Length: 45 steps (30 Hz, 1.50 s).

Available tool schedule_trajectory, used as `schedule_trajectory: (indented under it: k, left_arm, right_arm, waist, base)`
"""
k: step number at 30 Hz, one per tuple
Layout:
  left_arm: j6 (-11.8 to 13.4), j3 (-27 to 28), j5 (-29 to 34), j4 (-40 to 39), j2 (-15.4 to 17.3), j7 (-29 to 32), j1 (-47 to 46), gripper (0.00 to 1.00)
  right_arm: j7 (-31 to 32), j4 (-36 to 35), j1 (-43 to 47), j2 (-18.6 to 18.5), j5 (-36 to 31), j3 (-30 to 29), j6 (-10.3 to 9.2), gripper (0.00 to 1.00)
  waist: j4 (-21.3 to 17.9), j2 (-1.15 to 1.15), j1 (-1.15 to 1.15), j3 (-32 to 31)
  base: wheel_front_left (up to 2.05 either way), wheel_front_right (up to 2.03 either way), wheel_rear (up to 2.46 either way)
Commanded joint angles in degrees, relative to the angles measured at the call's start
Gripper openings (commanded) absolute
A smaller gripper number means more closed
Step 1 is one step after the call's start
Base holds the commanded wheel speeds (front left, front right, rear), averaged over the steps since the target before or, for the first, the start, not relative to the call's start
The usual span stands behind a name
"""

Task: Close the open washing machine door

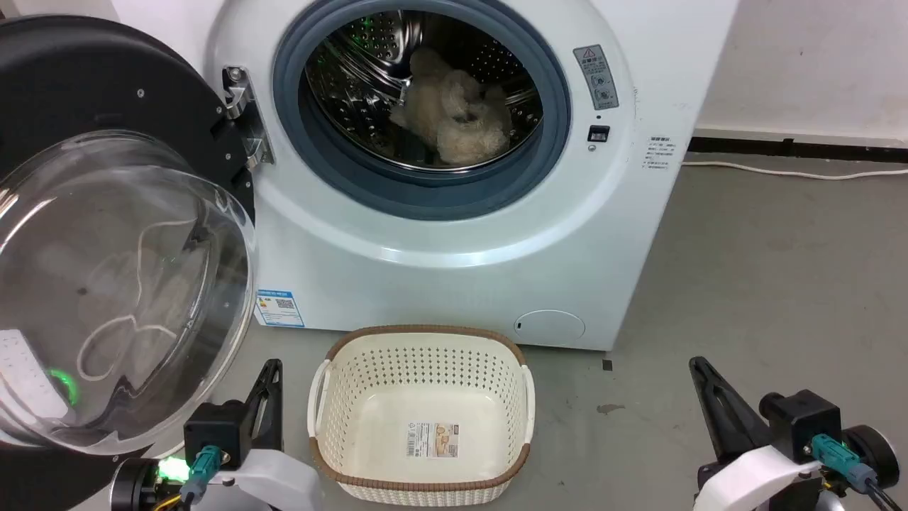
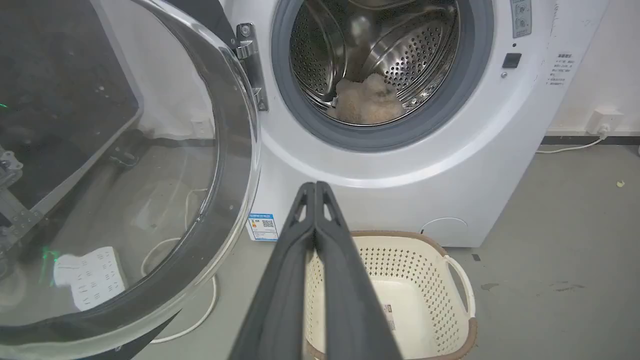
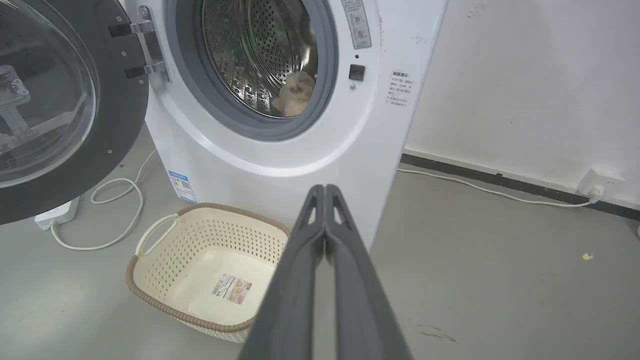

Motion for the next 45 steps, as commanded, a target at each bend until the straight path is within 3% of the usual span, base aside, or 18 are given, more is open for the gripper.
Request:
schedule_trajectory:
  k: [1, 26, 27, 45]
  left_arm:
    - [0.15, 0.05, 0.16, -0.23, 0.0, 0.02, -0.85, 0.0]
    - [0.15, 0.05, 0.16, -0.23, 0.0, 0.02, -0.85, 0.0]
    - [0.0, -0.01, 0.0, 0.0, 0.0, 0.0, 0.0, 1.0]
    - [0.13, -1.83, 0.29, 0.23, 0.58, -1.97, -0.32, 1.0]
  right_arm:
    - [0.02, -0.36, -0.8, 0.26, -0.29, 0.01, 0.05, 0.0]
    - [0.02, -0.36, -0.8, 0.26, -0.29, 0.01, 0.05, 0.0]
    - [0.0, 0.0, 0.0, 0.0, 0.0, 0.01, 0.0, 1.0]
    - [-1.96, -0.09, 0.7, -0.02, 1.09, -0.6, 0.01, 1.0]
  waist:
    - [0.0, 0.0, 0.0, 0.0]
    - [0.0, 0.0, 0.0, 0.0]
    - [0.0, 0.0, 0.0, 0.0]
    - [1.85, 0.0, 0.0, -0.22]
  base:
    - [0.0, 0.0, 0.0]
    - [0.0, 0.0, 0.0]
    - [0.0, 0.0, 0.0]
    - [0.0, 0.0, 0.0]
